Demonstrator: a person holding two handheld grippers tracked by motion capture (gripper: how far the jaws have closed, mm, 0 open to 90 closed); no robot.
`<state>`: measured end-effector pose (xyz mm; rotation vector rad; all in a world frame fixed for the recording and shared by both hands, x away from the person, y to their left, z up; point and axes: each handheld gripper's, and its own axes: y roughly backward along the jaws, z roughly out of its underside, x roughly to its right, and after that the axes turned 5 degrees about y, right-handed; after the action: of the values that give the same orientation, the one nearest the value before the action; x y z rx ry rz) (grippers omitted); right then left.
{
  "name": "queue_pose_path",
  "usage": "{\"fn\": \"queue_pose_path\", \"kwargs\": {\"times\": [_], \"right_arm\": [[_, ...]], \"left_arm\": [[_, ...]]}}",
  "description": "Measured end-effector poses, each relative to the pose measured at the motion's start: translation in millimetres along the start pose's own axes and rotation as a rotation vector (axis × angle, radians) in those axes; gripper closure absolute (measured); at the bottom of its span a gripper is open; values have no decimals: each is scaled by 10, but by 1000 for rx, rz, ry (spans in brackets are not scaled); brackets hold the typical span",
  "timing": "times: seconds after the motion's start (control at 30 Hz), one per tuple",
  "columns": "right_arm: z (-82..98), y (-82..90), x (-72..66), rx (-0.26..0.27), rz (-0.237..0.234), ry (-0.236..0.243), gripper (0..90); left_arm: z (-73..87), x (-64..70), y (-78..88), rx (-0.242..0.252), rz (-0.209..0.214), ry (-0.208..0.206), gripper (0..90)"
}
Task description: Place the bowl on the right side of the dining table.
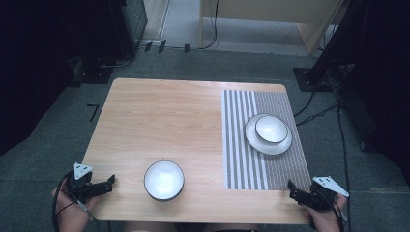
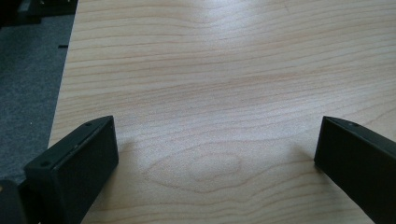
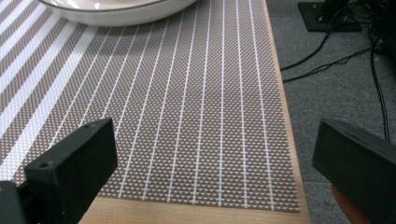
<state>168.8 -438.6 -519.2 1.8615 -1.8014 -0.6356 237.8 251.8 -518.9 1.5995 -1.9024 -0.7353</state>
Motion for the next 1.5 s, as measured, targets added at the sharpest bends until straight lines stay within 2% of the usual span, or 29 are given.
{"fn": "queue_pose_path", "kwargs": {"times": [0.13,0.2,0.4,0.7,1.5], "right_arm": [[22,-34,-9,-25,4,15,0],[33,-46,-3,-37,2,8,0],[42,-51,9,-46,-1,1,0],[57,-75,-21,-69,1,23,0],[70,-78,-49,-70,14,38,0]], "left_arm": [[0,0,0,0,0,0,0],[0,0,0,0,0,0,0],[0,0,0,0,0,0,0],[0,0,0,0,0,0,0],[0,0,0,0,0,0,0]]}}
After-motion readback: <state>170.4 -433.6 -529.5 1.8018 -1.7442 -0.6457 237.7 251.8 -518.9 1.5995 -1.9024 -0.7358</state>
